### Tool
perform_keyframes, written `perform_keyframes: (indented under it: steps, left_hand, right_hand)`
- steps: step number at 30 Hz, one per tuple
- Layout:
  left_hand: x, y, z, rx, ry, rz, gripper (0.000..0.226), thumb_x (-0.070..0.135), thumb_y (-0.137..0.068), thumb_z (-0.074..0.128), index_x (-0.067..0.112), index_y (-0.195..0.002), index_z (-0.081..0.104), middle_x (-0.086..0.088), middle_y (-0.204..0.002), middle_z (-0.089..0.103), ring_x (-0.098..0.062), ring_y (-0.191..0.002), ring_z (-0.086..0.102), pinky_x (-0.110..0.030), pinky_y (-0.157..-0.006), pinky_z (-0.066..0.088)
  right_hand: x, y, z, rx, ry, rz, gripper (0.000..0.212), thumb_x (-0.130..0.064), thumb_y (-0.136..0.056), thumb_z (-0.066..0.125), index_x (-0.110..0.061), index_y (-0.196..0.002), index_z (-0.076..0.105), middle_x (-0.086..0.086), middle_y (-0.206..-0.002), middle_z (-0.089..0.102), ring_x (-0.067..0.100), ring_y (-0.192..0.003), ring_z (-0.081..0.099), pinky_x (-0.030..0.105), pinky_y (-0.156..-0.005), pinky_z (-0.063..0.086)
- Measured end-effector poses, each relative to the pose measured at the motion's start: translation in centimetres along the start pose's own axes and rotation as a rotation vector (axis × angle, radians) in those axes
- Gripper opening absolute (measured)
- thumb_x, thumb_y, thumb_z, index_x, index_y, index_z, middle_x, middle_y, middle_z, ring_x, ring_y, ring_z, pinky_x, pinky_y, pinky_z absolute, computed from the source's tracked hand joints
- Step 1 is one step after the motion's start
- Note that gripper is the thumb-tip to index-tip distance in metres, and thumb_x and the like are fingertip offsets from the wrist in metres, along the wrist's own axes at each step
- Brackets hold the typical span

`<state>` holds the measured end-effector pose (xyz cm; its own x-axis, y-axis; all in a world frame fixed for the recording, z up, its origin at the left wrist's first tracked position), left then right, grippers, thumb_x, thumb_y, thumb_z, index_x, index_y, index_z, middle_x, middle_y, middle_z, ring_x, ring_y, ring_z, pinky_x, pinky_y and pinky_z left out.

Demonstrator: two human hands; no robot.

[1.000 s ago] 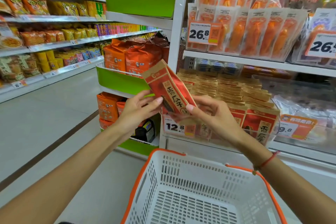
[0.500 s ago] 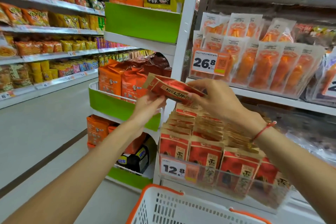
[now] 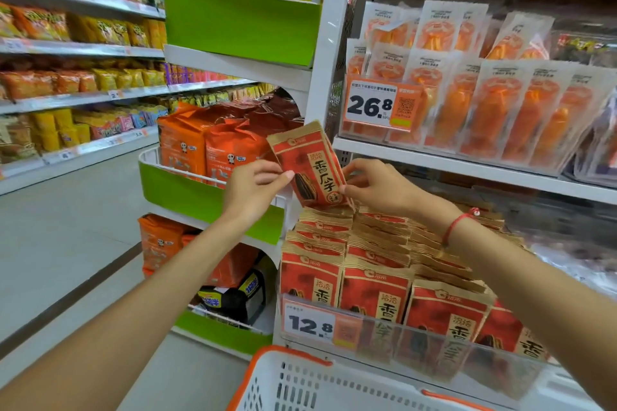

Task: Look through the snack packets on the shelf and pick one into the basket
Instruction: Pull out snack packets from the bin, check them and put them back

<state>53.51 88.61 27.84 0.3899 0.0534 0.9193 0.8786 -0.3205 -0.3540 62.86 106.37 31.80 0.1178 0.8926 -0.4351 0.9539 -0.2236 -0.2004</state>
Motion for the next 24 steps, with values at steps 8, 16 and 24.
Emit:
perform_keyframes:
  steps: [8,16,24]
  left_hand:
    - [2.2,-1.0,2.0,-0.213,-0.546,0.147,0.015,0.041,-0.083,0.073,0.029,-0.079,0.065,0.009,-0.076,0.072,-0.012,-0.082,0.069,-0.031,-0.074,0.051]
    - [0.9,-0.5,2.6,-0.221,-0.588,0.157,0.029,0.027,-0.094,0.059,0.031,-0.123,0.059,0.010,-0.112,0.069,-0.014,-0.103,0.065,-0.041,-0.090,0.052]
    - [0.7,0.8,3.9,-0.409,-0.827,0.249,0.043,0.023,-0.101,0.031,0.040,-0.135,0.051,0.002,-0.139,0.051,-0.013,-0.127,0.043,-0.034,-0.084,0.041]
  right_hand:
    - [-1.1,0.9,-2.7,0.324,-0.079,-0.148,0.024,-0.029,-0.090,0.066,-0.023,-0.113,0.061,-0.002,-0.096,0.069,0.013,-0.083,0.066,0.040,-0.073,0.057]
    - [0.5,0.8,0.4,0.057,0.217,-0.085,0.015,-0.028,-0.094,0.062,-0.023,-0.102,0.073,-0.001,-0.096,0.073,0.020,-0.092,0.067,0.041,-0.085,0.054]
    - [-0.1,0.5,0.7,0.005,0.384,-0.046,0.015,-0.031,-0.089,0.068,-0.032,-0.101,0.076,-0.006,-0.098,0.075,0.016,-0.096,0.066,0.035,-0.093,0.049]
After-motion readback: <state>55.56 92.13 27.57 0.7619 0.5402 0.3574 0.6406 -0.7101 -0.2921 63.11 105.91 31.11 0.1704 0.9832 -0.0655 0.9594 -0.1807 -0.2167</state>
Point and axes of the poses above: each hand's wrist, its own y-axis away from the middle knuckle, its own z-axis out of the palm, x = y × z, the point moved 5 cm from there along -y, towards the middle knuckle
